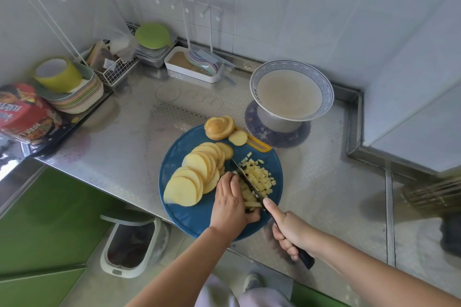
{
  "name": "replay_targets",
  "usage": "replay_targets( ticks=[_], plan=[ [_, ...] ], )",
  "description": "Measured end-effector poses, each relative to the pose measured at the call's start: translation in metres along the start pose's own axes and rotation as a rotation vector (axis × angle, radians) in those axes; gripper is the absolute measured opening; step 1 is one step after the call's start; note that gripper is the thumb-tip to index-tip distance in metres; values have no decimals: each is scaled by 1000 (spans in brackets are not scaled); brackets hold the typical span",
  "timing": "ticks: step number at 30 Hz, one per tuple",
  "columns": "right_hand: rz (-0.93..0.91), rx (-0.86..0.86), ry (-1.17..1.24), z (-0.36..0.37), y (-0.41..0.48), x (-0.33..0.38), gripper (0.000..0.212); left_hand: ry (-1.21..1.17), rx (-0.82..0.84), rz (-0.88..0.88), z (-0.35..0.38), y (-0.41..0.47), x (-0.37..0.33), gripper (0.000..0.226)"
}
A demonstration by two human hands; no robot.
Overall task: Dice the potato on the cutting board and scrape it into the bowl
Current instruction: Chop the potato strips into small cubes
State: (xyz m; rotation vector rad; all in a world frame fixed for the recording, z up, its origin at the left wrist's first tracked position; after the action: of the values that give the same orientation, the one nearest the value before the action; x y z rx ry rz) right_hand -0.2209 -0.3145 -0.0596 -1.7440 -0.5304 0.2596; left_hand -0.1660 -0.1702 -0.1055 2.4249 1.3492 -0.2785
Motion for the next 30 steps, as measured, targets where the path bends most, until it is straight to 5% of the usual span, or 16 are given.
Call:
replay_targets(
  ticks=[13, 23, 30],
  plan=[
    [6, -13, 24, 0, 3, -2, 74, 6, -25, 5, -4, 0, -1, 87],
    [-160, -169, 25, 19, 13, 8, 71, 41, -71, -3, -1, -2, 0, 96],
    [-146, -16, 142, 3, 13, 6, 70, 9, -71, -4, -3, -1, -1, 91]
  ],
)
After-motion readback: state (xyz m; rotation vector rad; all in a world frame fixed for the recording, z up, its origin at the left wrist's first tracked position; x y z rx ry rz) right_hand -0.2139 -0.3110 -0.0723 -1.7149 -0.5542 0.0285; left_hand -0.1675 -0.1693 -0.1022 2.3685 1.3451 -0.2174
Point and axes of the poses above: each hand's wrist, its own y-axis towards the middle knuckle, its own z-axis out of the palm, x = y × z, the point moved 4 cm from there along y, towards the middle knuckle, and after that the axes turned 15 degrees about z, right-handed, at the moved point
